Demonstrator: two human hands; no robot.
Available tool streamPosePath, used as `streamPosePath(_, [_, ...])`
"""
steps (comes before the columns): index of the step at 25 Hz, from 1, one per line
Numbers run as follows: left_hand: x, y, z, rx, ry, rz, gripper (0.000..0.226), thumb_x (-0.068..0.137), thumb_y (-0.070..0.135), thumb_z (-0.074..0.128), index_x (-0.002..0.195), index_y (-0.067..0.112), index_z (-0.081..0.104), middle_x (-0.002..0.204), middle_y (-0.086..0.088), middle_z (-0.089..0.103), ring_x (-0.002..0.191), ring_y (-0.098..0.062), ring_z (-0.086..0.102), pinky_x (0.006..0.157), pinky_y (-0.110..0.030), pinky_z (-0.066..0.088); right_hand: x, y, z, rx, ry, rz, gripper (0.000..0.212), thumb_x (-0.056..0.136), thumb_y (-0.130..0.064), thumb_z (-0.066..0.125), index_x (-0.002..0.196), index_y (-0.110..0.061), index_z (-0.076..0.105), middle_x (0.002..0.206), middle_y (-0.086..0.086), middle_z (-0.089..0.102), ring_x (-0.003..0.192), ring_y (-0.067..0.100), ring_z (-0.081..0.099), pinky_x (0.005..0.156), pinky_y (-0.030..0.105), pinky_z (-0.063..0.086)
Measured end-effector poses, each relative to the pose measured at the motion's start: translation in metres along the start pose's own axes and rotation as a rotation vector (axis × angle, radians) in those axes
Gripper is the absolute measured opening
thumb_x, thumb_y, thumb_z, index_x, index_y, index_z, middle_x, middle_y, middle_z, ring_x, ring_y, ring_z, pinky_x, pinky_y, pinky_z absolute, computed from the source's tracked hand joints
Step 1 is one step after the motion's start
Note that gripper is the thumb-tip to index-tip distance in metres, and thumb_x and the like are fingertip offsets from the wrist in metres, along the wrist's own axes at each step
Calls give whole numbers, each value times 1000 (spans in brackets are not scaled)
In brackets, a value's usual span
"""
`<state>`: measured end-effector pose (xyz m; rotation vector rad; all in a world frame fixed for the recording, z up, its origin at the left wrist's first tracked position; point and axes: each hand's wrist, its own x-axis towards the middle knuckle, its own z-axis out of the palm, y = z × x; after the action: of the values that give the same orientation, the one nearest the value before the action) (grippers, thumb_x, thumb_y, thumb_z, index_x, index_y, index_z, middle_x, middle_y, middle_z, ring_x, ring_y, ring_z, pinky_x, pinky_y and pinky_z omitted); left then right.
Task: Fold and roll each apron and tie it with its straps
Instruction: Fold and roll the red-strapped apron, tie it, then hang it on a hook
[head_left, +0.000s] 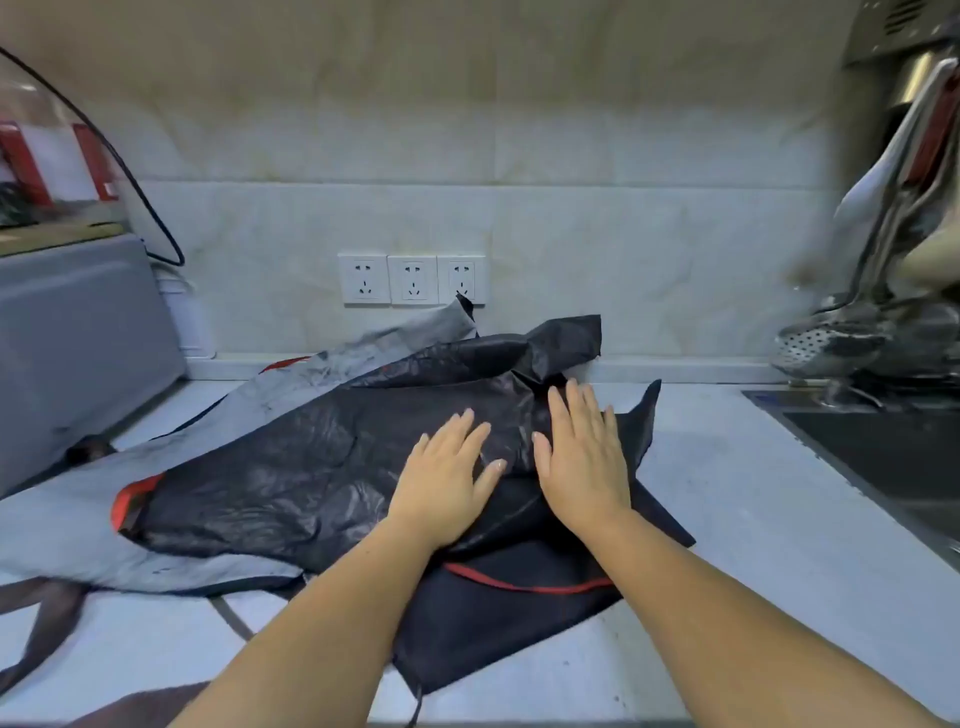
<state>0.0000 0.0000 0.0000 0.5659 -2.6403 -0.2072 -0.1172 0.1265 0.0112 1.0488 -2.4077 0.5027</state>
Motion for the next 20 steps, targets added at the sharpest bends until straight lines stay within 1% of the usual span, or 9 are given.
streamPosePath(2, [-11, 7, -9, -49, -222, 10, 64, 95, 65, 31, 147, 28, 41, 161, 3, 24, 148, -14, 19, 119, -39, 19, -8, 3, -15, 17, 12, 88, 53, 99, -23, 41, 150, -15, 30, 159, 14, 19, 148, 30, 11, 120, 47, 12])
streamPosePath(5, [-14, 14, -17, -104, -461, -2, 71, 80, 72, 55, 139, 32, 51, 155, 7, 33, 142, -15, 32, 116, -37, 27, -9, 20, -32, -16, -188, 106, 55, 93, -8, 44, 145, -26, 37, 159, 12, 12, 148, 31, 1, 121, 47, 6])
streamPosePath(10, [3, 18, -25, -131, -495, 0, 25, 89, 25, 60, 113, 24, 70, 119, 2, 67, 113, -18, 58, 96, -28, 45, 4, 43, -40, -239, -447, 66, 54, 91, -10, 43, 138, -35, 47, 160, 13, 6, 147, 35, -7, 120, 51, 0])
streamPosePath(11, [8, 18, -30, -200, -533, -68, 22, 88, 19, 60, 106, 20, 72, 111, 0, 70, 106, -19, 61, 92, -27, 47, 9, 45, -40, -272, -494, 44, 46, 91, -13, 43, 130, -32, 56, 159, 12, 14, 148, 34, -2, 119, 51, 0])
streamPosePath(13, [19, 12, -45, -439, -632, -272, 26, 79, 16, 65, 103, 10, 72, 104, -9, 73, 97, -27, 66, 88, -32, 52, 22, 44, -47, -276, -572, 31, 32, 86, -19, 42, 104, -24, 68, 137, 8, 51, 135, 29, 35, 117, 48, 15])
streamPosePath(15, [31, 5, -63, -671, -733, -485, 27, 73, 19, 68, 97, 7, 72, 93, -13, 74, 82, -32, 69, 78, -34, 56, 38, 40, -62, -155, -563, 80, 18, 79, -20, 44, 80, -19, 62, 98, 4, 65, 92, 26, 55, 86, 34, 41])
streamPosePath(16, [36, 4, -72, -685, -754, -505, 19, 76, 21, 68, 90, 8, 72, 87, -11, 73, 76, -29, 67, 73, -30, 54, 47, 40, -67, -115, -537, 115, 14, 77, -20, 45, 75, -19, 59, 89, 3, 63, 82, 26, 54, 71, 29, 39])
streamPosePath(18, [49, -5, -77, -418, -686, -391, 14, 85, 27, 65, 88, 14, 69, 95, -4, 70, 84, -24, 63, 78, -28, 49, 64, 43, -69, -155, -513, 116, 15, 80, -23, 46, 83, -22, 61, 94, 1, 61, 88, 26, 53, 73, 30, 39])
streamPosePath(20, [51, -8, -66, 38, -512, -258, 25, 92, 31, 58, 110, 14, 64, 118, -5, 64, 108, -26, 58, 91, -34, 43, 68, 50, -58, -310, -584, 110, 26, 88, -32, 46, 111, -26, 59, 119, 3, 58, 115, 28, 46, 102, 49, 33])
